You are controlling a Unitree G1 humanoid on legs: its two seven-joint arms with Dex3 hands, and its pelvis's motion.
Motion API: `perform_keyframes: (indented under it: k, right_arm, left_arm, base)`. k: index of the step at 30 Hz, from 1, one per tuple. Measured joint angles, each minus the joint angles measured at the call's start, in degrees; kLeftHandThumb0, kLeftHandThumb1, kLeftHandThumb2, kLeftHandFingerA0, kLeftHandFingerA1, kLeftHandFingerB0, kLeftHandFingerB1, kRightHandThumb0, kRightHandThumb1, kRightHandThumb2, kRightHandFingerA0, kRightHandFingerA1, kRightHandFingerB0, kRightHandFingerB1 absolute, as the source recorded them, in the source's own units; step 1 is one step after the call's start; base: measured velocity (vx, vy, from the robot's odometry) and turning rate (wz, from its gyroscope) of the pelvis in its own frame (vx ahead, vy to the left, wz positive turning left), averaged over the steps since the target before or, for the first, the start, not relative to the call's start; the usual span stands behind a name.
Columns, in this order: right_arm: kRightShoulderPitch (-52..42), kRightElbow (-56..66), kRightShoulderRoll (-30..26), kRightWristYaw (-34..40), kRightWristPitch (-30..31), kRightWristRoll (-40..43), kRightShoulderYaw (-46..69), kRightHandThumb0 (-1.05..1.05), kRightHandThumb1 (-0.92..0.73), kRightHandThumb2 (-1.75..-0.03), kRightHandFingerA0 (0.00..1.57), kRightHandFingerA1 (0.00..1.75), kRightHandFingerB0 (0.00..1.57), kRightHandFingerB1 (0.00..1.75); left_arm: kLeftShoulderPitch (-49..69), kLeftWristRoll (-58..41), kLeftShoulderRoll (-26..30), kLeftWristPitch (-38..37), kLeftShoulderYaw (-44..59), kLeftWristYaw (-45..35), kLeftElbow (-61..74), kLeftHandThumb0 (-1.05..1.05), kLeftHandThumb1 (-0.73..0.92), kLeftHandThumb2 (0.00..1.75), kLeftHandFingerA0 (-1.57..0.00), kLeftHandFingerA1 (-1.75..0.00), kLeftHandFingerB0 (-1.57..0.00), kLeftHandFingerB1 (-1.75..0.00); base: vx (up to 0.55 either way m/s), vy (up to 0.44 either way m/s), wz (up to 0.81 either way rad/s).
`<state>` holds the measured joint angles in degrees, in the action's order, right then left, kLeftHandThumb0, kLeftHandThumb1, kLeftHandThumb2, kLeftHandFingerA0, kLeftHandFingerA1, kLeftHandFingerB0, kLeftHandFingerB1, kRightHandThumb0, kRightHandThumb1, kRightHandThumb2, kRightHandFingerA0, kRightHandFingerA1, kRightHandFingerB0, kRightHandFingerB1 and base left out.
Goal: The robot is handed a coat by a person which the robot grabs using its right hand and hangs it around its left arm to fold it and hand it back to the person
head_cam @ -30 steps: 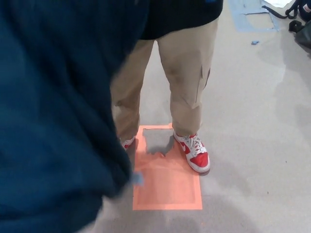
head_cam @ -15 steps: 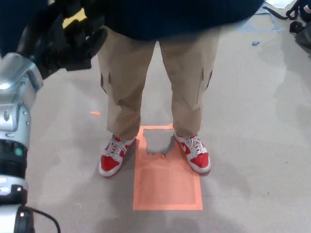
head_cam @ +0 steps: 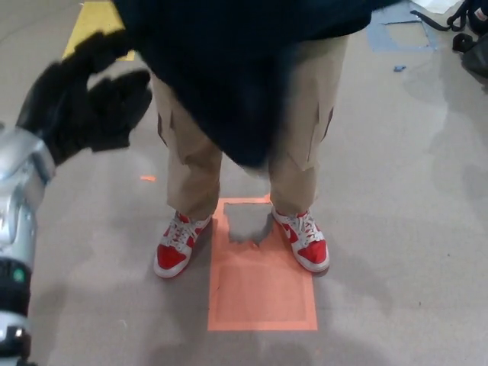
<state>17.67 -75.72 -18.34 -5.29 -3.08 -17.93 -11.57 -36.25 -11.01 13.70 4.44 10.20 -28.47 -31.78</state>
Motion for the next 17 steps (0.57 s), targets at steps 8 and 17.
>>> perform_keyframes:
  k: [8, 17]
  right_arm:
    - [0.6, 0.4, 0.1, 1.9, -0.8, 0.2, 1.7, -0.33, -0.58, -1.09, 0.00, 0.49, 0.00, 0.47]
    - [1.1, 1.1, 0.8, 3.4, -1.2, 0.8, 5.0, -0.33, -0.57, -1.08, 0.00, 0.49, 0.00, 0.47]
  left_arm:
    - [11.8, -0.6, 0.7, -4.0, 2.4, -0.9, -3.4, -0.51, 0.76, 0.62, -0.11, -0.32, -0.06, -0.28]
    - [19.9, -0.4, 2.7, -10.9, 4.6, -1.0, -19.3, -0.32, 0.61, 1.09, 0.00, -0.49, 0.00, -0.48]
  base:
    - [0.00, 0.000, 0.00]
    - [0.00, 0.000, 0.00]
